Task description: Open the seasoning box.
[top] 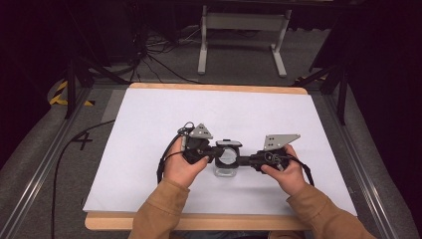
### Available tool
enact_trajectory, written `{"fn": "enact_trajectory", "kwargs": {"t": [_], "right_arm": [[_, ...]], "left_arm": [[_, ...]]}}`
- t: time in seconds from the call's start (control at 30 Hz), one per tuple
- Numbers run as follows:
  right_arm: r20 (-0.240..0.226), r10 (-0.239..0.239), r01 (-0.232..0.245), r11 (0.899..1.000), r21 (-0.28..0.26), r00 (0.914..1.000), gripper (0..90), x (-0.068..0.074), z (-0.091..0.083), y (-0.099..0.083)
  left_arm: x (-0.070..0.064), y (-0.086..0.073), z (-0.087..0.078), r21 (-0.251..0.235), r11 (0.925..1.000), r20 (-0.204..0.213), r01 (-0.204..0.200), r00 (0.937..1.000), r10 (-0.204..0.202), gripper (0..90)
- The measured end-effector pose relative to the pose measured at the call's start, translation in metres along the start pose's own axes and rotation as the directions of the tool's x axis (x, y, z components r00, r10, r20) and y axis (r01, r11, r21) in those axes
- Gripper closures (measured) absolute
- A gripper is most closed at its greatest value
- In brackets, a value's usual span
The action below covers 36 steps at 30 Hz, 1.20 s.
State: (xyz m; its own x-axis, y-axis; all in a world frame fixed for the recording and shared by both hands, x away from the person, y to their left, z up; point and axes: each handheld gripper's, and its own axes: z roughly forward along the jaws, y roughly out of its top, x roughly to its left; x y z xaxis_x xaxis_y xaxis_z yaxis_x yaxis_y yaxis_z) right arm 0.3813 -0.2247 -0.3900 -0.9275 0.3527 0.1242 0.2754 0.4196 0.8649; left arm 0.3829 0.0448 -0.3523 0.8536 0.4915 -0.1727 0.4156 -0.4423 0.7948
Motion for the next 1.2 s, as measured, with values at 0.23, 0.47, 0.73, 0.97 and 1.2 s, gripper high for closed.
{"fn": "enact_trajectory", "kwargs": {"t": [0.23, 0.47, 0.73, 0.97, 1.2], "right_arm": [[0.009, -0.007, 0.007, 1.000, 0.000, 0.9999, 90.0, 0.001, 0.000, 0.000], [0.006, -0.005, 0.005, 1.000, -0.001, 1.0000, 90.0, 0.001, 0.000, 0.000], [0.005, -0.004, 0.004, 1.000, -0.001, 1.0000, 90.0, 0.001, 0.000, -0.001], [0.002, -0.006, 0.006, 1.000, -0.002, 1.0000, 90.0, 0.000, 0.000, -0.001], [-0.001, -0.007, 0.007, 1.000, -0.001, 1.0000, 90.0, -0.001, 0.000, -0.001]], "left_arm": [[0.008, 0.013, -0.002, -0.022, 0.9997, -0.008, 0.011, 0.9999, -0.011, 85.2], [0.017, 0.024, 0.002, -0.088, 0.9951, -0.009, 0.046, 0.9989, -0.047, 84.3], [0.025, 0.030, 0.005, -0.111, 0.9917, -0.025, 0.065, 0.9974, -0.068, 84.6], [0.031, 0.034, 0.012, -0.117, 0.9900, -0.058, 0.078, 0.9946, -0.086, 86.4], [0.037, 0.037, 0.016, -0.126, 0.9866, -0.061, 0.103, 0.9919, -0.111, 88.9]]}}
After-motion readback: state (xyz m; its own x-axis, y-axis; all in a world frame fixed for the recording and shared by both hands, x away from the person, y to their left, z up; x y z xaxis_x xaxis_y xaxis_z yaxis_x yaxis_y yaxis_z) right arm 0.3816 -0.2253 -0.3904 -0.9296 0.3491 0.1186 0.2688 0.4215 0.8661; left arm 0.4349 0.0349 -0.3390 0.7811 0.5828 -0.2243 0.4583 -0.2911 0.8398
